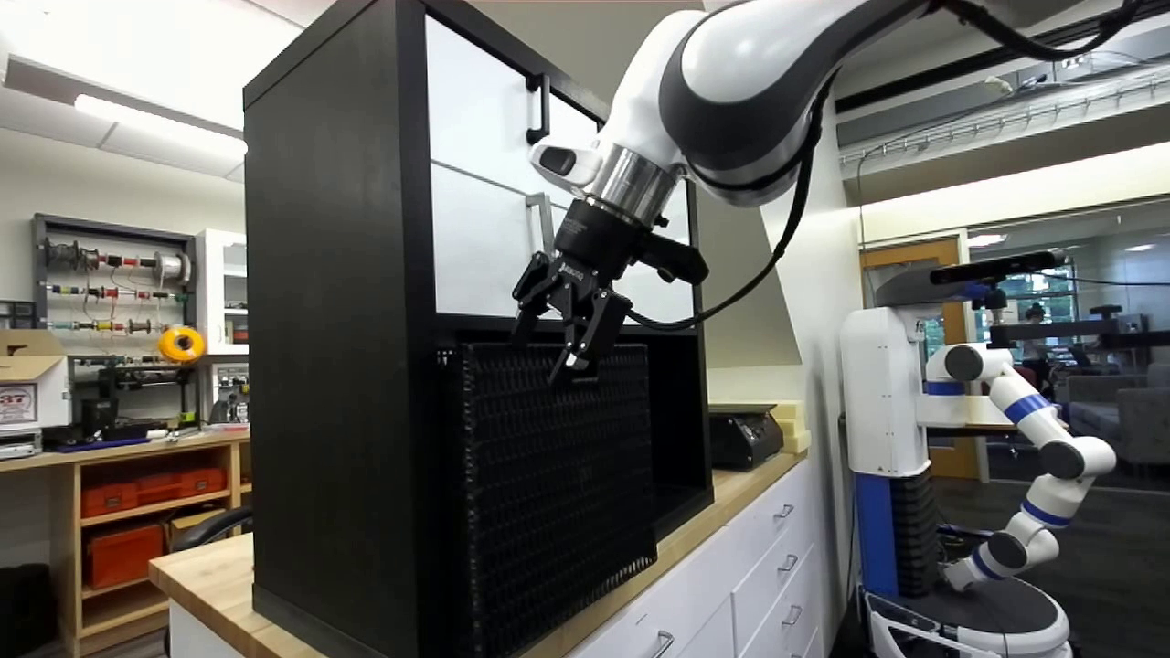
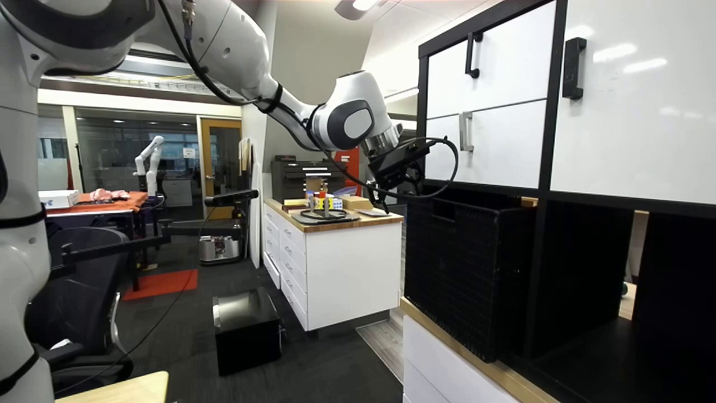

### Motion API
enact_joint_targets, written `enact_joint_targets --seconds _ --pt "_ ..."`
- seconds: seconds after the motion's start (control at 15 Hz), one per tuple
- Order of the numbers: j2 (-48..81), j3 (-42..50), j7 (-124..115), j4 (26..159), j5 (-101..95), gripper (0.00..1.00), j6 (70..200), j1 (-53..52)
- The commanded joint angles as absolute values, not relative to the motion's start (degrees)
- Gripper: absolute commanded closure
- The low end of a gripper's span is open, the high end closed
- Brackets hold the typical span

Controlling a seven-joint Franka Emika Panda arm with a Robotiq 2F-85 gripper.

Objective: Slide out the basket from the shelf

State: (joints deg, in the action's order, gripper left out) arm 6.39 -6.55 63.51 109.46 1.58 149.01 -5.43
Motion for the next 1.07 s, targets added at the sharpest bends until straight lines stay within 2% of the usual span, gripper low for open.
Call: enact_joint_targets --seconds 0.0,1.0 --pt "10.2 -7.5 65.4 106.7 0.9 0.00 150.0 -4.9" --pt "11.3 -7.3 64.5 97.5 -3.9 0.00 139.9 -5.0"
